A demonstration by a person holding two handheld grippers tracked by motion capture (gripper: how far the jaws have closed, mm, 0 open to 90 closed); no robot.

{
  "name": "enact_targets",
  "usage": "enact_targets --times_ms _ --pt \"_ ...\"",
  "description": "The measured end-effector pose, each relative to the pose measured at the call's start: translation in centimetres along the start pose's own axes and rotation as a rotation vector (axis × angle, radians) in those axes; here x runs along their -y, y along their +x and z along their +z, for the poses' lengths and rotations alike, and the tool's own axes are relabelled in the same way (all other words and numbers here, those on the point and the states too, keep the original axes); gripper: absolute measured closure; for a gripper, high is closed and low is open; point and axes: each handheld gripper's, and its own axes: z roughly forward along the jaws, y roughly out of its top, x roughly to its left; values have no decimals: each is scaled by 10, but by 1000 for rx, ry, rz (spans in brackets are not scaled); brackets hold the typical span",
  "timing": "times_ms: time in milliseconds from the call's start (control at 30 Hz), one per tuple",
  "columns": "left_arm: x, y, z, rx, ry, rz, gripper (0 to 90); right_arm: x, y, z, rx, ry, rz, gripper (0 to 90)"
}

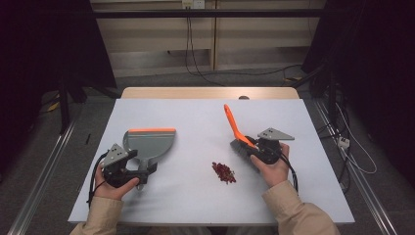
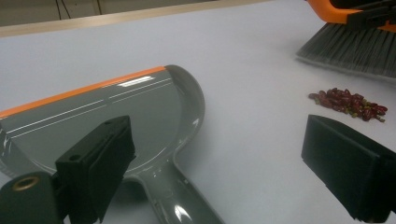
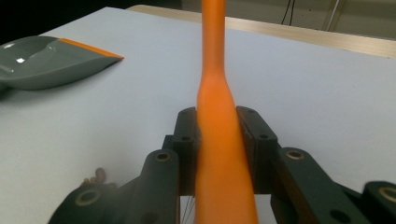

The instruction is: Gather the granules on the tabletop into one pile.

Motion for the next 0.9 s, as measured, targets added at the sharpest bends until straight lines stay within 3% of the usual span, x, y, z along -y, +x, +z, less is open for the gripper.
enact_targets --times_ms 567,900 --pt "13 8 -1 -88 92 -46 125 1 -3 -7 9 72 -41 694" --pt "18 10 1 -108 116 -72 142 -2 -2 -8 5 87 -47 701"
